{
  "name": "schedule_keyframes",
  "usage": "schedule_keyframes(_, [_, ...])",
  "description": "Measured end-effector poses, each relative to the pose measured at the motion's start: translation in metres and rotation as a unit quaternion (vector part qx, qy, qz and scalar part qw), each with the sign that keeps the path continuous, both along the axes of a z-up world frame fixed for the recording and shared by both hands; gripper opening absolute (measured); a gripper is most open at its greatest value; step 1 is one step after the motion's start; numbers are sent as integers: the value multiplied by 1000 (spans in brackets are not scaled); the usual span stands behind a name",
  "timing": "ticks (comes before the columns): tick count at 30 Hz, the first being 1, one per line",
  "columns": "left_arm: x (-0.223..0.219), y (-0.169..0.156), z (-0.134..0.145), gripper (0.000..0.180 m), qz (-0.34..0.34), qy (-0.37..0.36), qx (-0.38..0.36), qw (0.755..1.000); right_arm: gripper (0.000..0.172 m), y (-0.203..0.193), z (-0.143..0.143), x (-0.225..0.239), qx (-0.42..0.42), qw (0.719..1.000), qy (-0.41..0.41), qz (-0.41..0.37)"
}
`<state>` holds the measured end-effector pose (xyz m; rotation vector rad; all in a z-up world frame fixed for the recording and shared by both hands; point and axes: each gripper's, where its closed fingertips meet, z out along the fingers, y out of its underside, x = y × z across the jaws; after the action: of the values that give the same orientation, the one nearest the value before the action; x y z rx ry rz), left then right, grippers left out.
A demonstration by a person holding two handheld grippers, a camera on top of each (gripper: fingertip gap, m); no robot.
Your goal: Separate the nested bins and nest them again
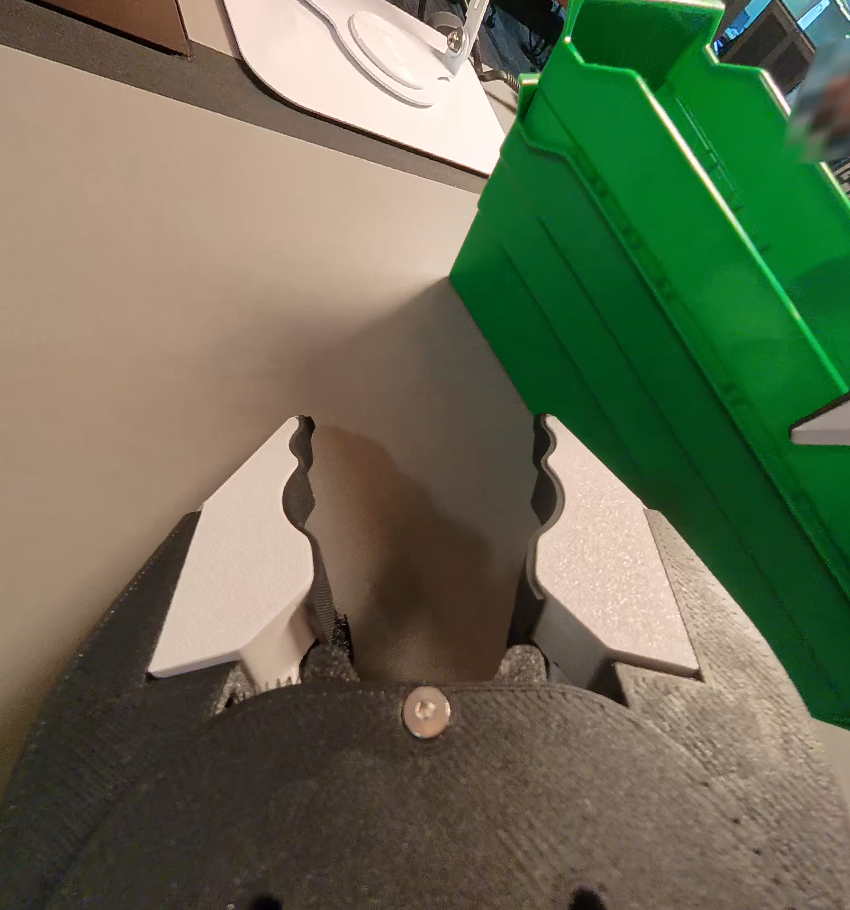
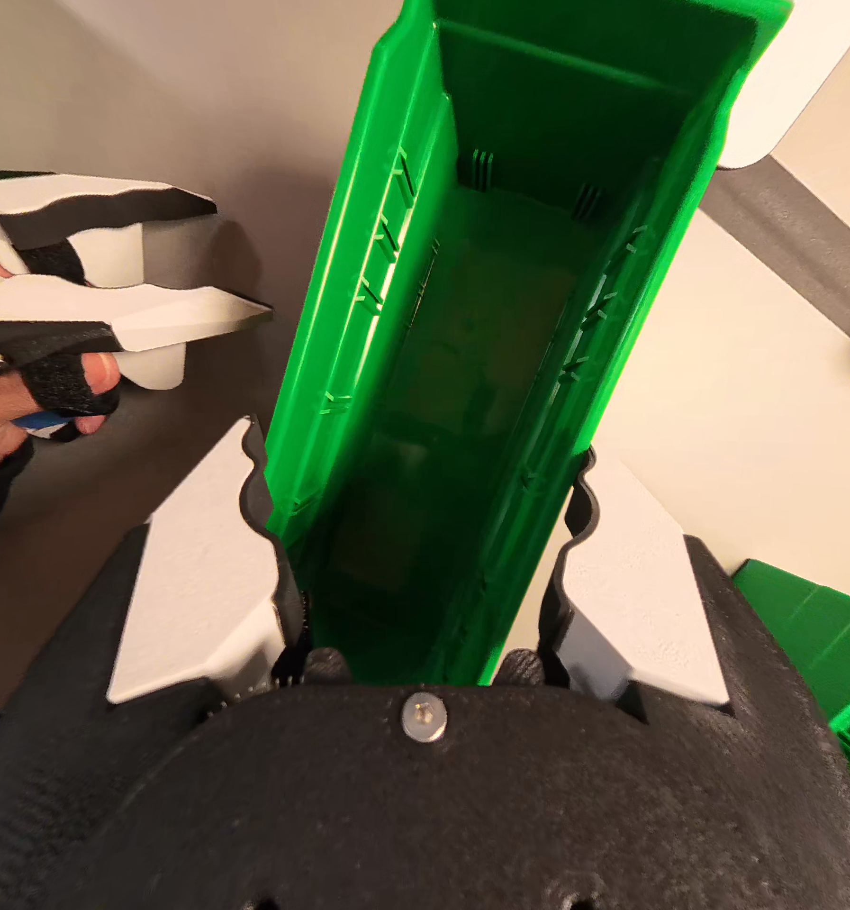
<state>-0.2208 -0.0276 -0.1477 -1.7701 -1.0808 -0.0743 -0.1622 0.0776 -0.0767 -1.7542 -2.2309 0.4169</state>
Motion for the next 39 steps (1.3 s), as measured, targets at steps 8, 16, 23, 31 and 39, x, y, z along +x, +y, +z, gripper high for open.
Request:
schedule_keyframes(8, [0,0,0,90,0,1,0,1000,128,3,-1,7,4,1000,-13,13])
schedule_keyframes(16, [0,-2,2,90,2,-1,8,1000,132,15,6,14,45,999,-8,29])
schedule_keyframes(23, [0,-1,2,90,3,2,7,1000,132,19,-3,20,31,999,-23,20])
schedule_keyframes(31, [1,-2,2,90,4,3,8,1000,113,21,-3,17,64,997,-29,18])
schedule_keyframes(39, [0,-2,3,90,3,0,12,1000,108,16,3,18,51,998,-27,23])
